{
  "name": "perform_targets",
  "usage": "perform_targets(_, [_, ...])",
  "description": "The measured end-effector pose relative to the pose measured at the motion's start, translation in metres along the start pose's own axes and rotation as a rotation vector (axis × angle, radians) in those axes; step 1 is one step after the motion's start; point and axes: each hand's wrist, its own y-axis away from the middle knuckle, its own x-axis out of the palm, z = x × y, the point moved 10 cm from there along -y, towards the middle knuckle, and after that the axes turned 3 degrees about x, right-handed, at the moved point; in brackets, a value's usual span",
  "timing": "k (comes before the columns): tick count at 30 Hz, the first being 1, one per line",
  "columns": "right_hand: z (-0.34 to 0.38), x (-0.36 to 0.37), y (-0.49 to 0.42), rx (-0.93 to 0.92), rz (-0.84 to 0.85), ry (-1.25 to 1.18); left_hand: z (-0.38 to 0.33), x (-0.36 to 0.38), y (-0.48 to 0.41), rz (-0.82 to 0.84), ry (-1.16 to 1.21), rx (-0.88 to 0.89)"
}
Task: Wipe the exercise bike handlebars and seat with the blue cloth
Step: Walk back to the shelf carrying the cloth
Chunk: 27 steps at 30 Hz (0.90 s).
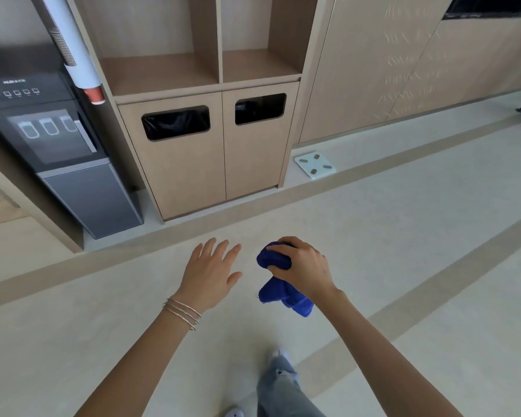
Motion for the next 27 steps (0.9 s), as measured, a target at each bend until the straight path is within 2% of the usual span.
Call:
perform_targets(7, [-0.040, -0.015, -0.108, -0.018, 0.017, -0.013, 0.017, -0.004, -0.104, 0.014, 0.011, -0.018])
perform_targets(16, [-0.091, -0.067, -0.264, -0.077, 0.021, 0.012, 0.027, -0.054, -0.264, -0.052, 0.024, -0.068])
perform_targets(27, [-0.129, -0.080, -0.387, -0.073, 0.055, -0.010, 0.052, -0.060, -0.387, -0.035, 0.011, -0.078])
